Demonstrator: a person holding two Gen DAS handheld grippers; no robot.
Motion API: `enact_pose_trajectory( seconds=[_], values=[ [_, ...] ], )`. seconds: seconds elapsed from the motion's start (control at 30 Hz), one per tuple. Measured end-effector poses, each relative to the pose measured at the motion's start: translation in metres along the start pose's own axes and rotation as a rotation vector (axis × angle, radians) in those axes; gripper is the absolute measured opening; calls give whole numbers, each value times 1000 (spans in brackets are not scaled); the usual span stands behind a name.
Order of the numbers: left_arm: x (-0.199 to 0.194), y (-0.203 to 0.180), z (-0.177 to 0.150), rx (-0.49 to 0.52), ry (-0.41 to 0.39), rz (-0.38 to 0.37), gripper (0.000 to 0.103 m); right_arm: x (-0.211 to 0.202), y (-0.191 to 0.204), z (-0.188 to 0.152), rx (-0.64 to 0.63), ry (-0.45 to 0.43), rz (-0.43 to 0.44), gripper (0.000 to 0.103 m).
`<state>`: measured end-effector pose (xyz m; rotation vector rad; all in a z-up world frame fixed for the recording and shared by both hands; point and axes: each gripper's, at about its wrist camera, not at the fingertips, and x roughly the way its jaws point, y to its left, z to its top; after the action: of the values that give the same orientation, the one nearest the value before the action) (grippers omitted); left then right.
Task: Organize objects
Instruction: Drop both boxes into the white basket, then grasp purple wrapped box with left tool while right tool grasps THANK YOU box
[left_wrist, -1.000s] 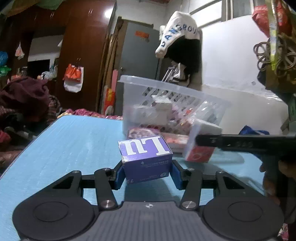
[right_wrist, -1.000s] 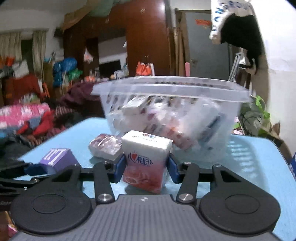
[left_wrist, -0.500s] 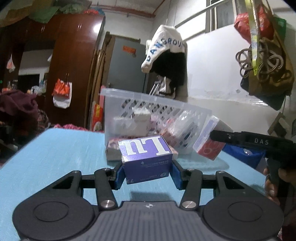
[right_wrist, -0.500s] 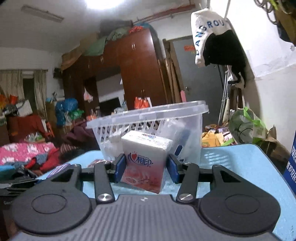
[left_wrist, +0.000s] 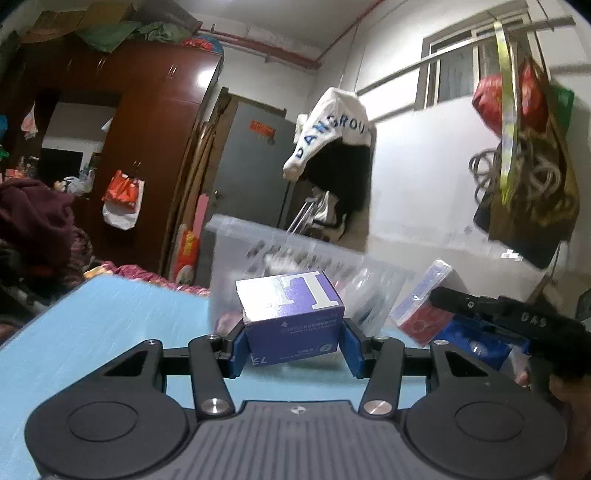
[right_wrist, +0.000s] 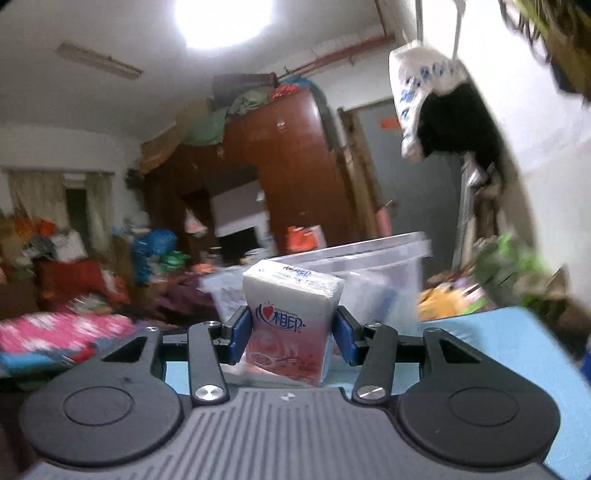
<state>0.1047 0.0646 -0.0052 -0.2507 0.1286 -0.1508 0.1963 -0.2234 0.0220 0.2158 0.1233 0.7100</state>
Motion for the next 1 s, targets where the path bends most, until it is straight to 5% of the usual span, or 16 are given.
enact_pose_trajectory(
  seconds=[0.13, 0.33, 0.37, 0.43, 0.5, 0.53, 0.73, 0.9, 1.0],
  values=[
    [43, -16, 72, 32, 2, -11, 54, 23, 30, 61, -184, -57, -74, 52],
    [146, -20, 136, -2, 161, 40, 55, 105, 18, 112, -248, 86, -157, 53],
    [157, -18, 135, -12, 181, 50, 58, 116, 13, 113, -242, 107, -155, 54],
    [180, -14, 132, -27, 253, 101, 83, 133, 8, 111, -254, 133, -182, 69],
    [187, -7, 129, -41, 279, 146, 84, 132, 7, 106, -269, 123, -227, 100],
    [182, -5, 127, -40, 272, 145, 84, 125, 8, 105, -269, 105, -234, 103],
    [115, -11, 96, 88, 222, 141, 103, 49, 13, 84, -126, 75, -97, 103],
    [120, -7, 48, 188, 395, 190, 102, 59, 17, 36, -192, 247, -150, 103],
    [141, 2, 36, 163, 460, 208, 98, 84, 10, 16, -166, 349, -191, 103]
  ],
)
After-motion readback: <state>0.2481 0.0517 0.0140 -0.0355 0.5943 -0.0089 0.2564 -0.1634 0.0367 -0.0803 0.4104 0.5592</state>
